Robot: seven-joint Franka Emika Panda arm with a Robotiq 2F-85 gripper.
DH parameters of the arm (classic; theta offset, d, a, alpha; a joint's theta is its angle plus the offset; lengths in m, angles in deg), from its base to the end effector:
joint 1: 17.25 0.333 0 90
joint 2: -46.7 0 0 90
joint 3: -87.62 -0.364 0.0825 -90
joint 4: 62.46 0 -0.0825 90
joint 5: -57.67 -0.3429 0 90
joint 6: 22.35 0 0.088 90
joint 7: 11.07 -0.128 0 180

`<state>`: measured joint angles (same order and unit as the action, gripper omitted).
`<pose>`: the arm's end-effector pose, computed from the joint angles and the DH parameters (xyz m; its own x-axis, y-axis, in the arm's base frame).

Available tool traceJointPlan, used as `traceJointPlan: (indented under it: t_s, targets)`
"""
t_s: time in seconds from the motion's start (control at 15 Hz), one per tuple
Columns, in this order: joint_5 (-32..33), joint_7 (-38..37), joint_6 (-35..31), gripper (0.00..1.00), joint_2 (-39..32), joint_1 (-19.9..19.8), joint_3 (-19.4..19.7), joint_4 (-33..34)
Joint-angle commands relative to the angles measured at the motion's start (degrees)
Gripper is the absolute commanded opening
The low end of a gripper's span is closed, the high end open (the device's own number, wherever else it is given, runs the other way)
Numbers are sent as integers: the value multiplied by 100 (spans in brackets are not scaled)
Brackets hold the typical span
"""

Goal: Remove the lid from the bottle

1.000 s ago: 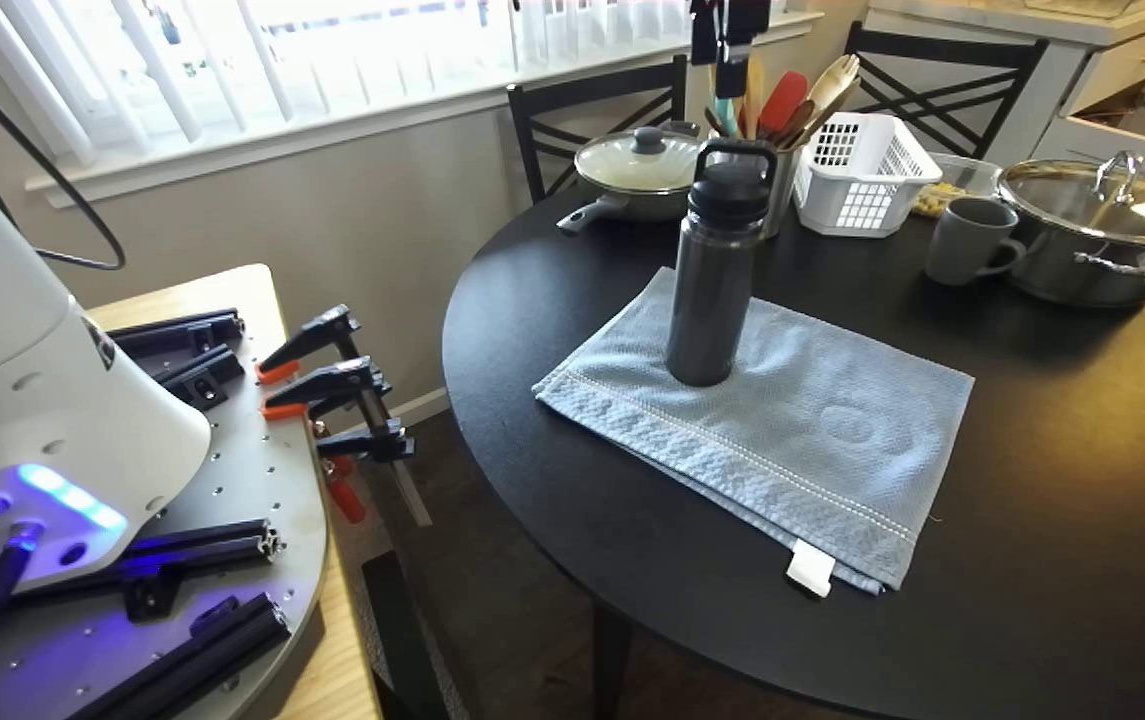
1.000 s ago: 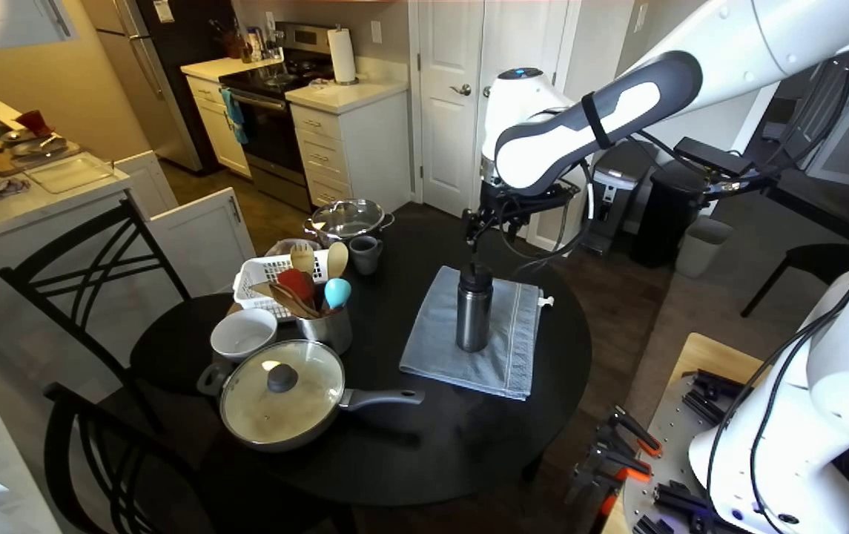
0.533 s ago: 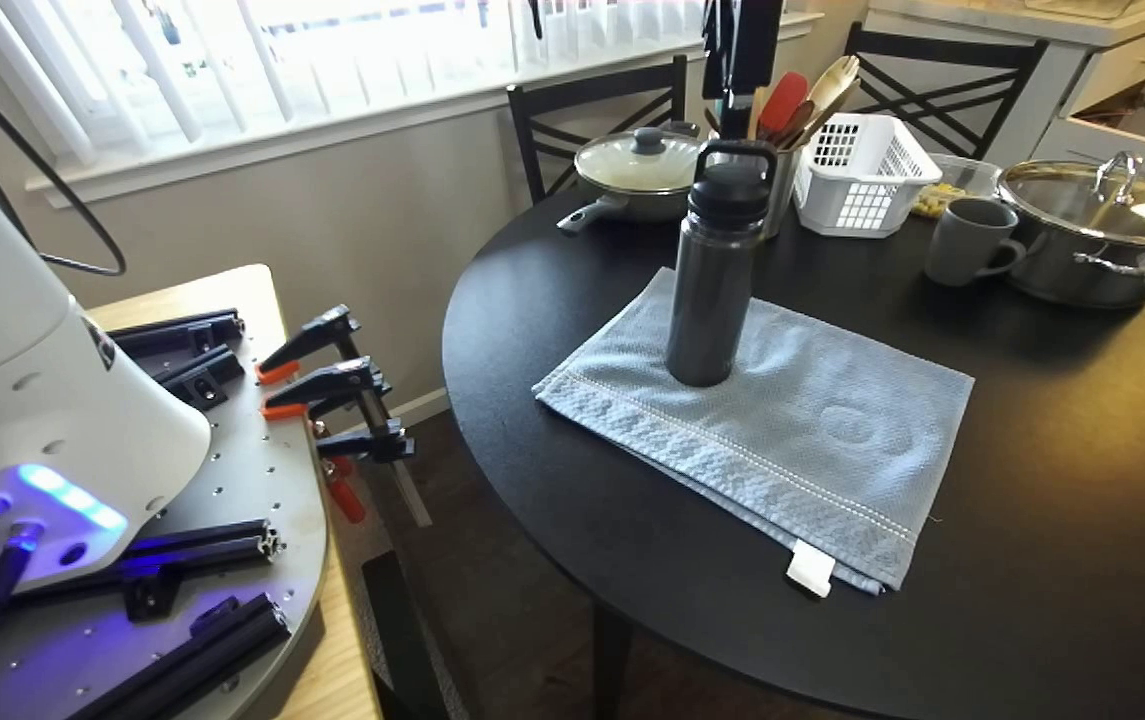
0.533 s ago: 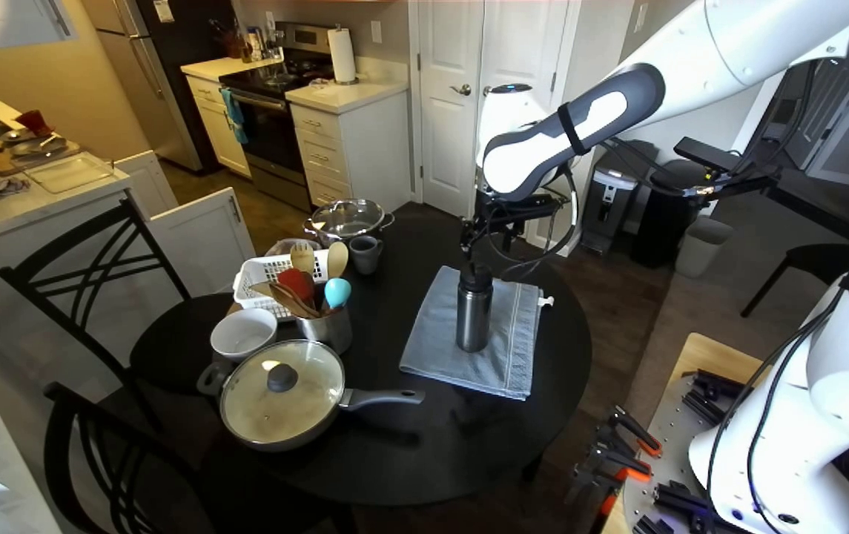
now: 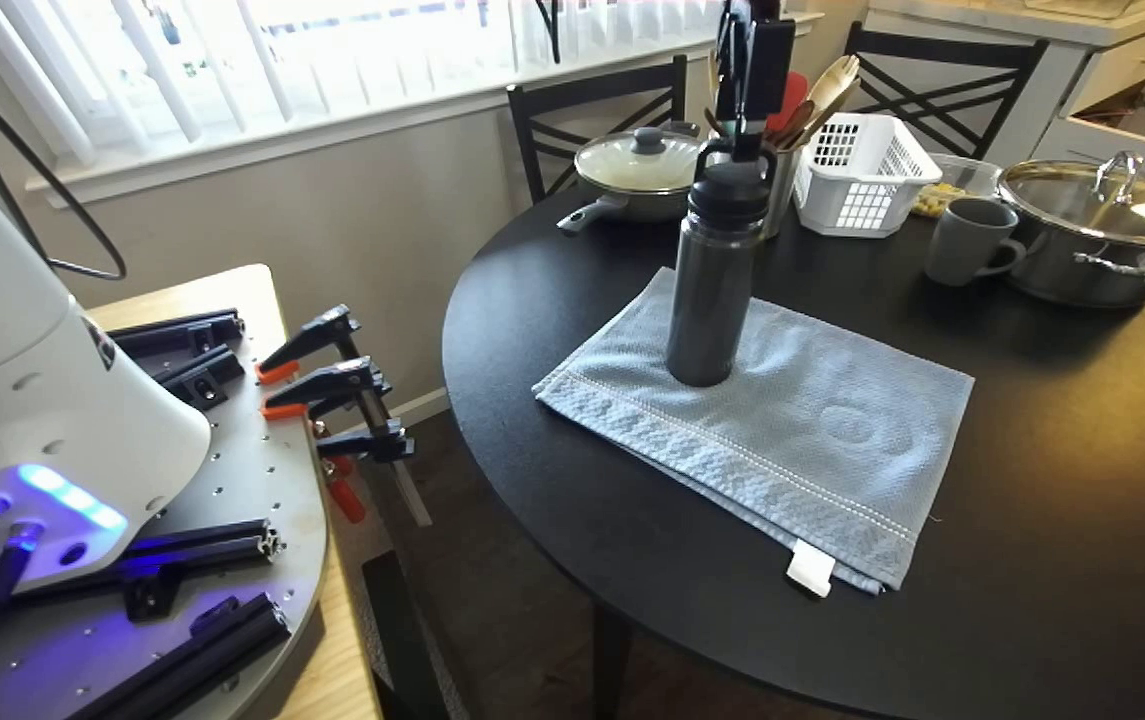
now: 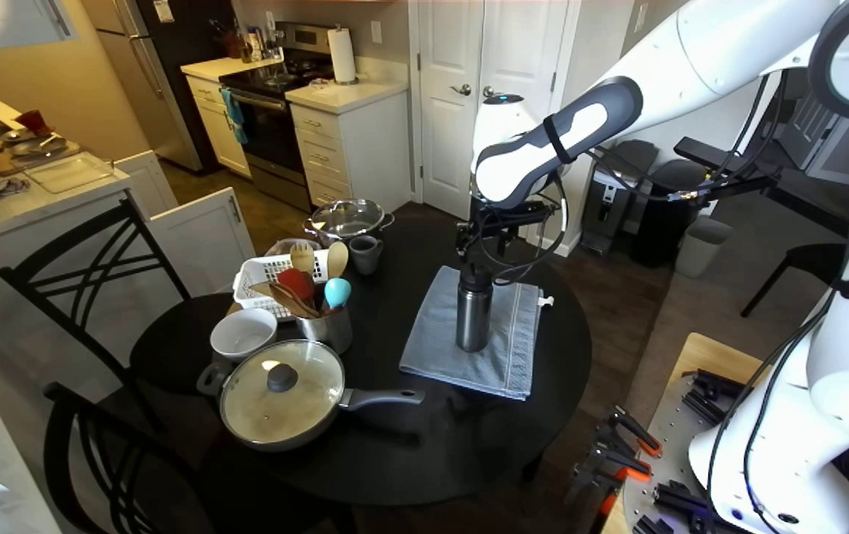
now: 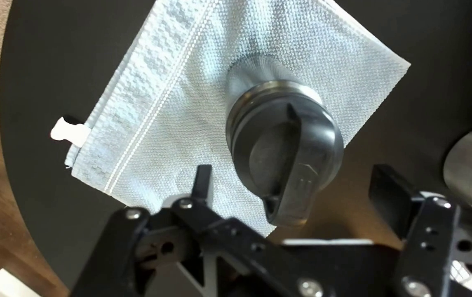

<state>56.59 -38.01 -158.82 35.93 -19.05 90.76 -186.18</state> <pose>0.5420 -0.0455 0.3690 0.8421 -0.5385 0.0296 -0.5382 -0.8426 -0.0187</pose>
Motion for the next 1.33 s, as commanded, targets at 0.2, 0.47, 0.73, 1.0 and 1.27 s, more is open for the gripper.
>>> traceJointPlan:
  t_s: [0.2, 0.47, 0.73, 1.0, 1.27]
  targets:
    - [-145, -256, -62, 47, -147, 53, 103, 90]
    - [-195, -247, -71, 20, -168, 56, 112, 89]
    - [-257, -214, -71, 3, -159, 57, 106, 116]
    - [-195, -179, -118, 6, -96, 105, 90, 160]
    - [-41, -172, -242, 6, 58, 148, 126, 355]
